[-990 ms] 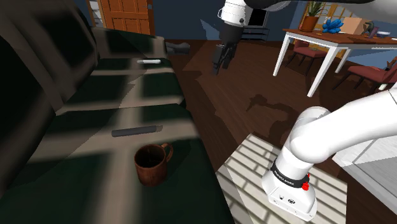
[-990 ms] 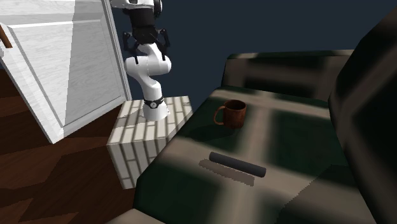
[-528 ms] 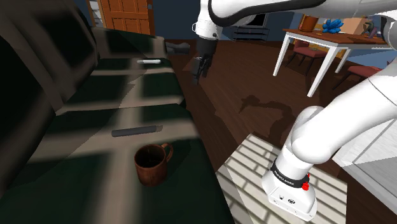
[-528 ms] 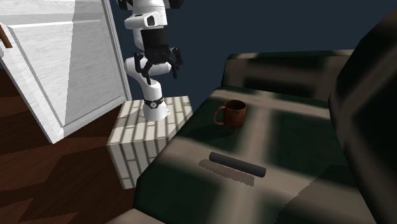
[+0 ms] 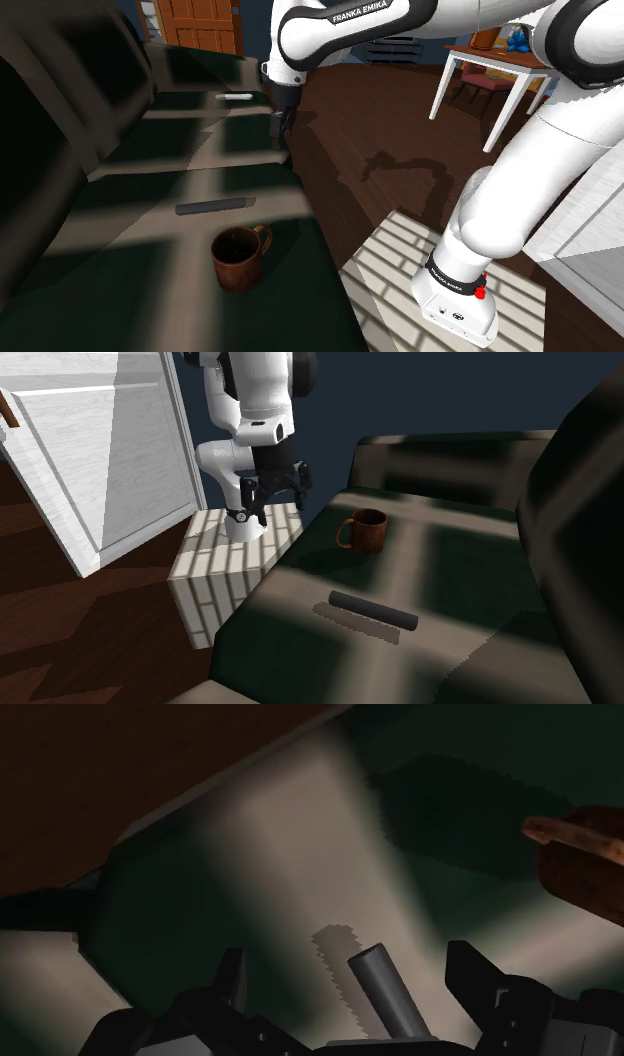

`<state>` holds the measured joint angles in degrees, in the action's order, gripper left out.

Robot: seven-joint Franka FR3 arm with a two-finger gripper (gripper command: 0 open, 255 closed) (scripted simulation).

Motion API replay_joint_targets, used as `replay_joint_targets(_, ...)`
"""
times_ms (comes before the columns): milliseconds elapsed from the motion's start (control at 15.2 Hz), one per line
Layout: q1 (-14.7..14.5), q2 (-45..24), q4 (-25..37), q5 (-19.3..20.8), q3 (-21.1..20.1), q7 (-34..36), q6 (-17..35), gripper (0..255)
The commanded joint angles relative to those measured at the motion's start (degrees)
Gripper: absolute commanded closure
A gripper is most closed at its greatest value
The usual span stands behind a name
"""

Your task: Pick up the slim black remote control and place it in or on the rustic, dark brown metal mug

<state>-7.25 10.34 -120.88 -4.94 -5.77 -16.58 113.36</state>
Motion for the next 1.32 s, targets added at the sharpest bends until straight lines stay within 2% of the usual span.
replay_joint_targets(0,-0.72,-4.22,2.71,0.25,-0.71,-1.20,0.94,0)
replay_joint_targets(528,-3.53,-20.85,14.37,2.53,-3.40,-5.42,3.41,0)
replay_joint_targets(1056,-7.49,-37.64,29.31,6.22,-5.56,-8.95,2.57,0)
replay_joint_targets(1254,-7.73,-38.69,29.03,6.43,-5.56,-9.01,3.81,0)
